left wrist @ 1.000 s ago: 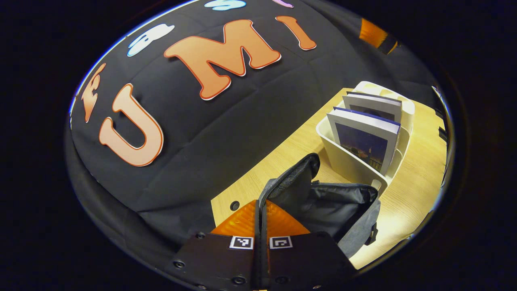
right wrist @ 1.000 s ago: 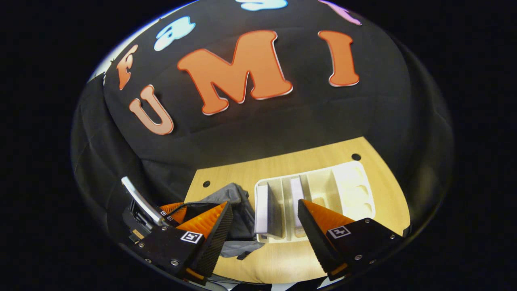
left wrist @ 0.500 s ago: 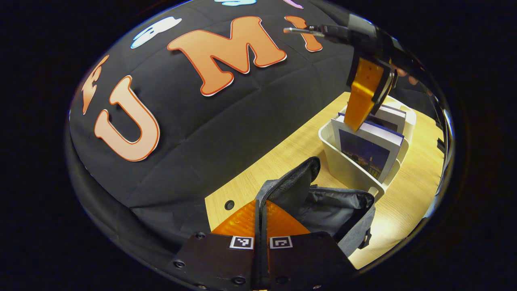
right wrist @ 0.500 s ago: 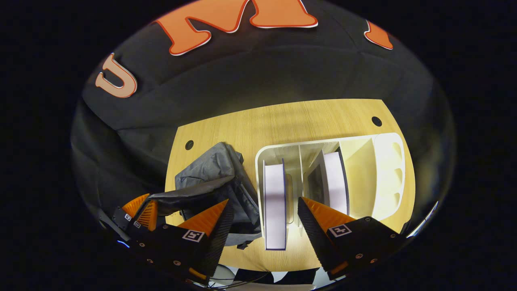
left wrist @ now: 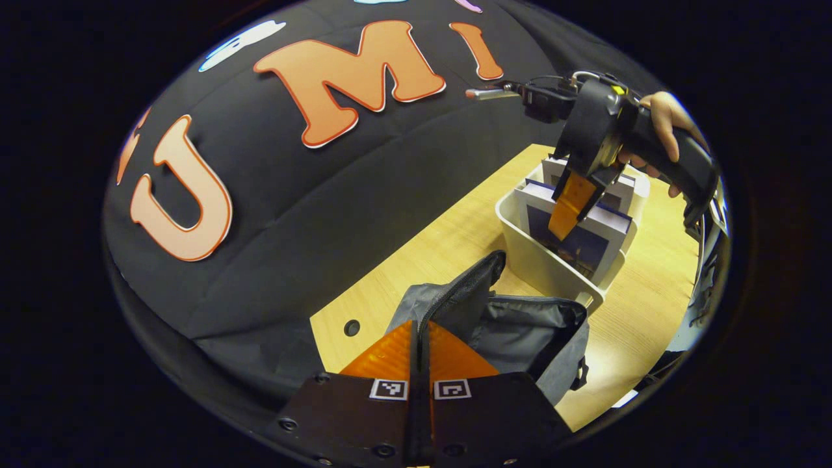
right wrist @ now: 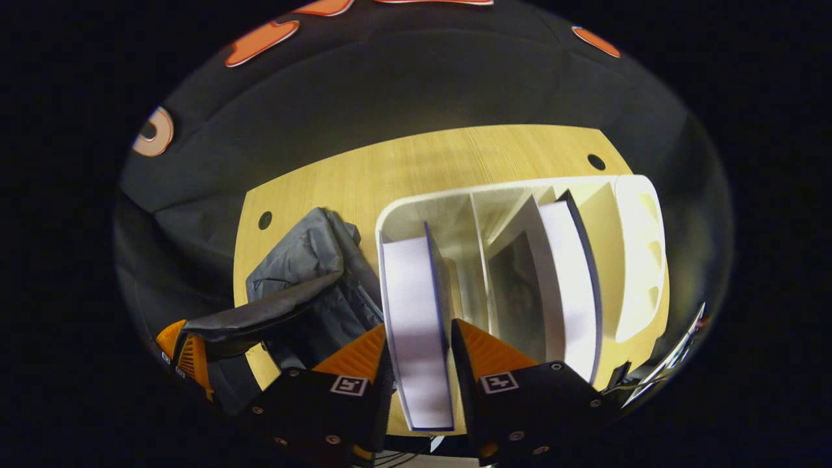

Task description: Open the schoolbag, grab two books from the bookshelf and put them into the schoolbag.

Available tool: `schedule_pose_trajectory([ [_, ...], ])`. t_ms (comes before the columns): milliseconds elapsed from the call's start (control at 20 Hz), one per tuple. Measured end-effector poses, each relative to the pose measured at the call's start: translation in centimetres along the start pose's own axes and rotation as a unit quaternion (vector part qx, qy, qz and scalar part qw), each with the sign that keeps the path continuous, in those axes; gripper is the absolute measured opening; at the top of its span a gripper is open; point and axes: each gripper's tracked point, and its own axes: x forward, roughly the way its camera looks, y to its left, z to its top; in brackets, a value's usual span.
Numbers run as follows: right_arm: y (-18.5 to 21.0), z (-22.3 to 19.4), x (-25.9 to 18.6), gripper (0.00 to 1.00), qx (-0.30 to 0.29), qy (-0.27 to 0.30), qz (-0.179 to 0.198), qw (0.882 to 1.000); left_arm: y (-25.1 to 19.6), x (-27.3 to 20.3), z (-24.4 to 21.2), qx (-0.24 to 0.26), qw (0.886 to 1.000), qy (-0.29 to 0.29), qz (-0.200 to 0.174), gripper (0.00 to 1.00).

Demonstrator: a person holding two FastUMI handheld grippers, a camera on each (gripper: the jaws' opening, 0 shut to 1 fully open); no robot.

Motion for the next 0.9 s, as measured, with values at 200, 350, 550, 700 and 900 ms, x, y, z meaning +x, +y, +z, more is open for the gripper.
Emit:
schedule_pose_trajectory([
  [200, -1.1, 0.9, -0.9, 0.36, 0.010, -0.014, -0.013, 1.000, 0.3, 0.6, 0.3, 0.000, 1.000, -0.008, -0.012, 0.01],
  [350, -1.4, 1.2, -2.7, 0.34, 0.005, -0.025, -0.006, 1.000, 0.3, 1.1, 0.1, -0.005, 1.000, -0.007, -0.017, 0.01],
  [550, -0.5, 2.2, -6.6, 0.33, -0.028, -0.042, 0.001, 0.999, 0.2, 0.9, -0.2, -0.016, 0.999, -0.010, -0.026, 0.00],
  [700, 0.1, 2.8, -10.6, 0.33, -0.050, -0.081, 0.005, 0.995, 0.5, 0.8, -0.2, -0.017, 0.999, -0.014, -0.028, 0.01],
  [900, 0.0, 2.1, -16.7, 0.33, -0.038, -0.122, 0.020, 0.992, 0.3, 0.4, -0.3, -0.013, 0.999, -0.020, -0.037, 0.01],
])
